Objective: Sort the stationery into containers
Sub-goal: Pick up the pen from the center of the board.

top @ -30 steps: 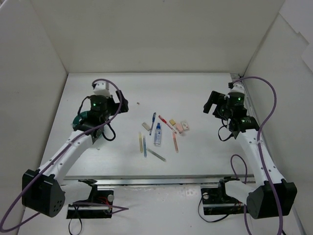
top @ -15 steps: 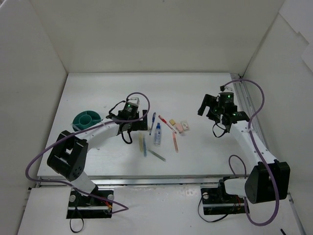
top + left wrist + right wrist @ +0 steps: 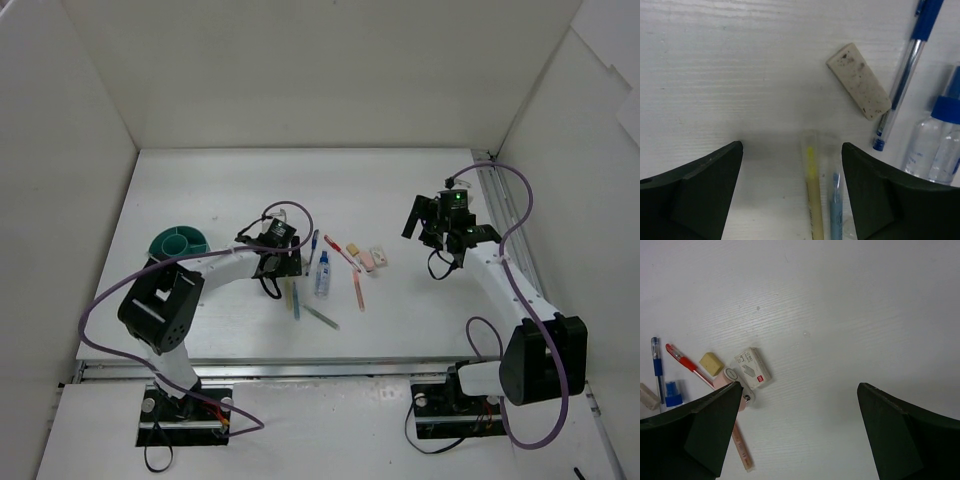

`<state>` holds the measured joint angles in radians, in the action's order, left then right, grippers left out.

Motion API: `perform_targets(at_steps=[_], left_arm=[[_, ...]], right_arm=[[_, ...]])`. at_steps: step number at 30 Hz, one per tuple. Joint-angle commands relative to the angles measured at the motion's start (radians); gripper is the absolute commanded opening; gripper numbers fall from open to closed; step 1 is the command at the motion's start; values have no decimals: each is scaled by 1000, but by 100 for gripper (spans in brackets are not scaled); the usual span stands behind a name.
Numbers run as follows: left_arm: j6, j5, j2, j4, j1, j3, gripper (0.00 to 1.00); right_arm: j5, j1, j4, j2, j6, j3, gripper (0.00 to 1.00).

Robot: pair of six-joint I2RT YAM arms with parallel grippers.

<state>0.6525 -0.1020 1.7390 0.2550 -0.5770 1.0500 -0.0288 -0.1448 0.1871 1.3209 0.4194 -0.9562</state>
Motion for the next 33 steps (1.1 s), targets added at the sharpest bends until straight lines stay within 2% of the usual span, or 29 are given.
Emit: perform_targets(at_steps=[1, 8, 14, 20, 22, 27, 33], left_arm=[[61, -65, 1, 38, -4, 42, 73], [88, -97, 31, 72, -4, 62, 56], [99, -122, 44, 89, -14, 65, 48], [122, -200, 68, 173, -78, 108, 41], [133, -183, 67, 176, -78, 96, 32], [168, -177, 68, 173, -78, 73, 22], [174, -199, 57, 179, -78, 82, 6]], right_arm=[[-34, -3, -15, 6, 10, -42, 98], [-40, -4, -9, 20, 5, -50, 98], [-40, -4, -8, 37, 5, -53, 98], [-66, -2, -3, 38, 13, -53, 98], [-92, -2, 2, 38, 22, -50, 98], [-105, -2, 14, 40, 27, -50, 98], [-103, -2, 17, 40, 27, -53, 98]])
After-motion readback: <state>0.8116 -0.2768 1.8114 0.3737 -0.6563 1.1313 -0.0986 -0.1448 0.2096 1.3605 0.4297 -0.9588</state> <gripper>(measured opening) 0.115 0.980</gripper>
